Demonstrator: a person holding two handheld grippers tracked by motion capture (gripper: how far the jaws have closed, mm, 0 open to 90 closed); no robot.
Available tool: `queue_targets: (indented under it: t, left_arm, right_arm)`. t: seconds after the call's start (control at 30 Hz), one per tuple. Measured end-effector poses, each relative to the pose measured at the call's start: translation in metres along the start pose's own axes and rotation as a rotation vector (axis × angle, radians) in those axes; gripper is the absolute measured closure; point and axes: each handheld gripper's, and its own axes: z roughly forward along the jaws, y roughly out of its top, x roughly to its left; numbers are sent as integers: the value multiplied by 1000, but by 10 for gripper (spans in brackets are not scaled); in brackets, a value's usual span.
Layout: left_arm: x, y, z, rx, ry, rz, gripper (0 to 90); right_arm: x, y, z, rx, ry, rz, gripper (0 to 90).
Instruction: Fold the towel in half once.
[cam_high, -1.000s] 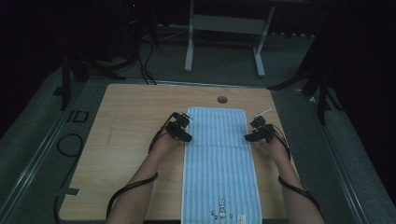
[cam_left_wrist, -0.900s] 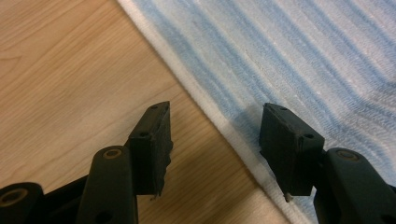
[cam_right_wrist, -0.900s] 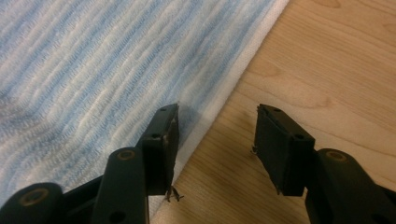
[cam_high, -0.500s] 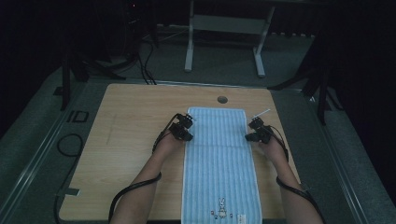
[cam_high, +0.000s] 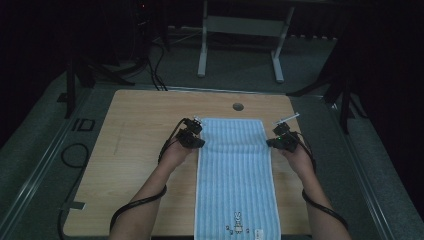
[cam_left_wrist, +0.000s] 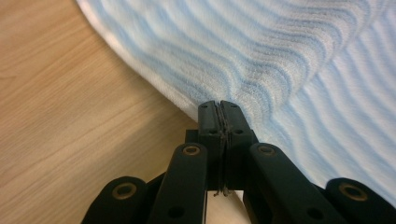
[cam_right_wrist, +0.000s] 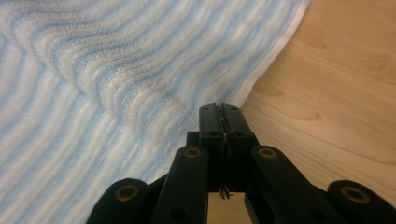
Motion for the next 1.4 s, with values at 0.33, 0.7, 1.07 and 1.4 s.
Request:
queue_targets:
  t: [0.33,0.7,1.07,1.4]
  left_arm:
    - [-33,-21,-56,-68,-73,90,882]
    - [-77,-88,-43,30,-153,165,879]
    - [-73,-101,-12,103,-128,155,877]
    - [-48,-77,3,72,-99,89,875]
  right_arm:
    - [31,-30,-66,-98,17,-105,883]
    - [67,-112,-62,-49,94,-123,882]
    - [71,-124,-30,10,111,-106,878]
    - [45,-92,-10,25,87,-76,873]
